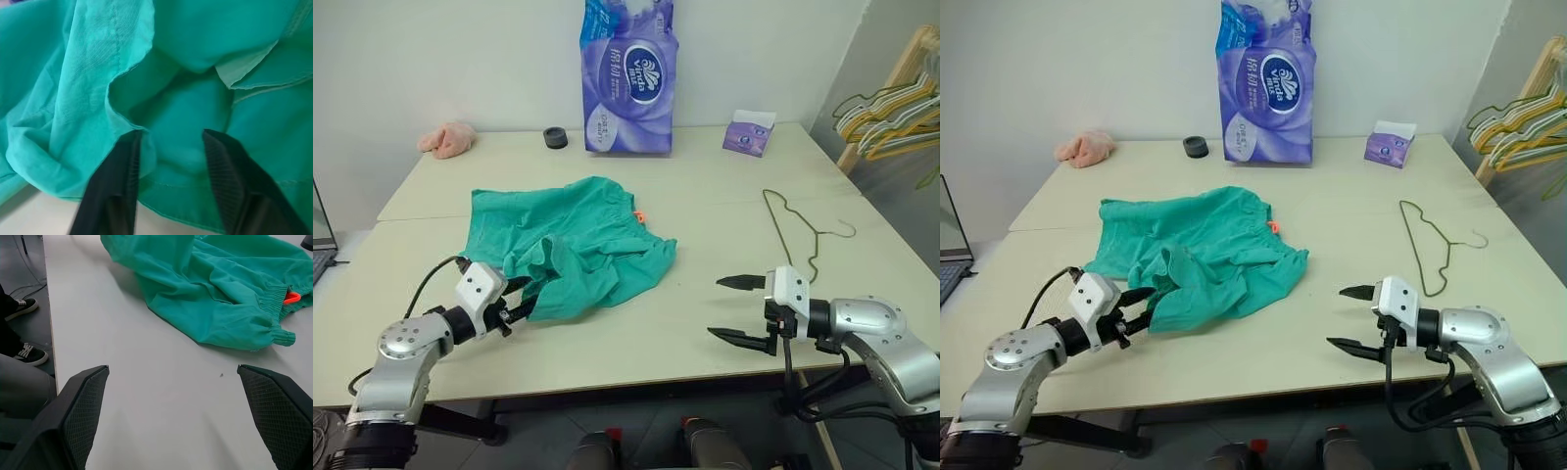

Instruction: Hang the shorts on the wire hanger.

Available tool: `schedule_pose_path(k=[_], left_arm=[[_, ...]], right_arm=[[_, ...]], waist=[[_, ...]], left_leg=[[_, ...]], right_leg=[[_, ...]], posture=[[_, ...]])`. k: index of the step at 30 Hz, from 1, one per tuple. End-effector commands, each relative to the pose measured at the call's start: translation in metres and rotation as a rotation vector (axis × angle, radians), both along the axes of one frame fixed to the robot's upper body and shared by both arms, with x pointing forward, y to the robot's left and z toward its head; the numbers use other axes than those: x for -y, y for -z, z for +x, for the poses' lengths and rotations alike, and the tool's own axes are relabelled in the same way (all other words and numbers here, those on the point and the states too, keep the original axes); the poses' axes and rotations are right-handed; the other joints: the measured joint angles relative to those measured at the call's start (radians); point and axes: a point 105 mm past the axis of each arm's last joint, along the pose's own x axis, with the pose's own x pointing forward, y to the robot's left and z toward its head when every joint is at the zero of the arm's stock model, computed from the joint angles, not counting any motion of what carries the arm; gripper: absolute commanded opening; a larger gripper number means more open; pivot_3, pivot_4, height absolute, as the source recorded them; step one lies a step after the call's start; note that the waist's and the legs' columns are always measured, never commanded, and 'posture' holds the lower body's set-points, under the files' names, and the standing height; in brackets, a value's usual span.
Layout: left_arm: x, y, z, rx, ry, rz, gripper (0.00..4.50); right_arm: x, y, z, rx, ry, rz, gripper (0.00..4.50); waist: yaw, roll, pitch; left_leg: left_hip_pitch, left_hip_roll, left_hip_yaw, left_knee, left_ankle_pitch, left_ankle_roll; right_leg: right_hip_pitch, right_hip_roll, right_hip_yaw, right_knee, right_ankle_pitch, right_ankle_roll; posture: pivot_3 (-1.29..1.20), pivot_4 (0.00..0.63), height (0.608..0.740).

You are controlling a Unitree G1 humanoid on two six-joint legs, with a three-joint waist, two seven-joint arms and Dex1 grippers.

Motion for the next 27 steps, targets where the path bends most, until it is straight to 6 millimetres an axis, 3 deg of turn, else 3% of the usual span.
schedule_pose_path(k=[1,4,9,13,18,22,27], left_arm=[[-0.023,-0.038,0.006,0.117,-0.075,-0.017,3.56],[-0.012,-0.040,-0.008,-0.007,0.040,-0.067,4.49],[-0.012,-0.039,-0.040,-0.241,0.176,-0.063,4.49],[-0.010,-0.048,-0.042,-0.241,0.227,0.005,4.49],[0.041,-0.068,-0.044,-0.182,0.401,0.003,4.49],[0.081,-0.082,-0.051,-0.167,0.529,-0.061,4.49],[0.119,-0.071,-0.042,-0.148,0.587,-0.004,4.49]], right_arm=[[-0.007,-0.012,0.000,0.047,-0.038,0.022,4.50],[-0.008,-0.009,0.004,0.084,-0.044,-0.011,4.50],[-0.008,-0.001,0.035,0.308,-0.004,-0.165,4.50],[-0.020,0.002,0.055,0.424,-0.027,-0.244,4.50],[-0.035,-0.001,0.061,0.429,-0.052,-0.212,4.50],[-0.043,-0.008,0.048,0.368,-0.098,-0.130,4.50],[-0.042,-0.008,0.024,0.263,-0.165,-0.100,4.50]], waist=[[0.000,0.000,0.000],[-0.004,0.000,0.000],[-0.009,0.001,0.002],[-0.012,0.003,0.004],[0.000,0.001,0.006],[0.000,0.001,0.006],[-0.001,0.001,0.006]], left_leg=[[0.000,0.000,0.000,0.000,0.000,0.000],[0.000,0.000,0.001,0.000,0.000,0.000],[0.000,0.000,0.003,-0.001,0.000,0.000],[0.001,0.000,0.004,-0.001,0.000,0.000],[-0.001,0.000,0.002,-0.001,0.000,0.000],[0.000,-0.001,0.003,0.000,0.000,0.000],[0.000,-0.001,0.002,0.000,0.000,0.000]], right_leg=[[0.000,0.000,0.000,0.000,0.000,0.000],[0.000,0.000,-0.001,0.000,0.000,0.000],[0.000,0.000,-0.001,0.000,0.000,0.000],[-0.001,0.001,-0.001,0.000,-0.001,-0.001],[-0.001,0.000,-0.001,0.000,-0.001,-0.002],[-0.001,0.000,0.000,0.000,0.000,-0.002],[0.000,0.000,0.000,0.001,0.000,-0.002]], posture=[[-0.11,0.098,0.740],[-0.11,0.097,0.740],[-0.11,0.098,0.740],[-0.10,0.097,0.740],[-0.10,0.096,0.740],[-0.10,0.098,0.740],[-0.12,0.101,0.740]])
